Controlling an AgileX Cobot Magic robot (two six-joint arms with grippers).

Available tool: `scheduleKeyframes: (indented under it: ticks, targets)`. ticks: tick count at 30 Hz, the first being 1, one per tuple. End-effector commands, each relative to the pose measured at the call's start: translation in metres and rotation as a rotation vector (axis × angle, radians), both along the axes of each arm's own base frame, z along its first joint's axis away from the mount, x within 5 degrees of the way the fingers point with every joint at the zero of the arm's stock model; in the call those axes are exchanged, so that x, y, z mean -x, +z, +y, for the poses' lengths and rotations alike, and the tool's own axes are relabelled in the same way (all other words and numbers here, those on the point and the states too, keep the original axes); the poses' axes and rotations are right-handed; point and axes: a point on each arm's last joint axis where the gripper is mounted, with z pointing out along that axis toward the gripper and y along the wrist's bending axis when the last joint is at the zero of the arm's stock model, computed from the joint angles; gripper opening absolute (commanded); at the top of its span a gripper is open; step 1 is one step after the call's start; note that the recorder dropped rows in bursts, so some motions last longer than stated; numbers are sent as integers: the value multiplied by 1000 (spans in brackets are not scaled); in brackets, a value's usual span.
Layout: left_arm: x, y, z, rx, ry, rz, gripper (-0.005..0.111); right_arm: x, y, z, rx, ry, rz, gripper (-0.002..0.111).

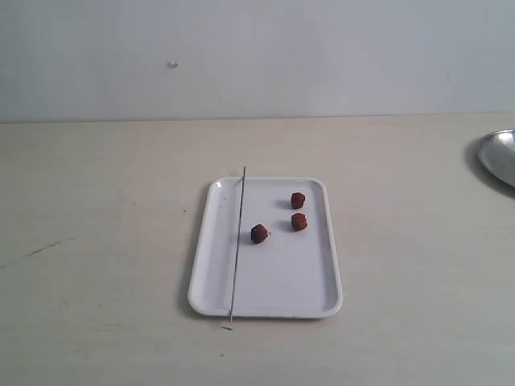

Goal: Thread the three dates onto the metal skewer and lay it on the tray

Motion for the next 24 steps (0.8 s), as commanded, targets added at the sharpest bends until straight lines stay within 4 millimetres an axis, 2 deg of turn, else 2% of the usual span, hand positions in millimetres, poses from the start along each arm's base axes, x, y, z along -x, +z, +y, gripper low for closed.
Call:
scheduleKeyframes:
  ticks: [1, 7, 9, 14, 17, 20, 22, 24]
  targets:
    - [-1, 8, 2, -125, -12, -91, 0, 0, -1, 0, 19, -3, -2, 0]
    - [-2, 39, -5, 18, -56, -439, 0, 0, -1, 0, 19, -3, -2, 0]
    - [-1, 45, -6, 67, -65, -496, 0, 0, -1, 0, 19, -3, -2, 0]
    - [1, 54, -8, 366, -88, -575, 0, 0, -1, 0, 19, -3, -2, 0]
    - [8, 69, -10, 500, -162, -733, 0, 0, -1, 0, 19, -3, -2, 0]
    - [19, 86, -12, 510, -243, -919, 0, 0, -1, 0, 19, -3, -2, 0]
    - [21, 108, -10, 521, -208, -892, 0, 0, -1, 0, 19, -3, -2, 0]
    - [16, 134, -7, 457, -125, -756, 0, 0, -1, 0, 19, -3, -2, 0]
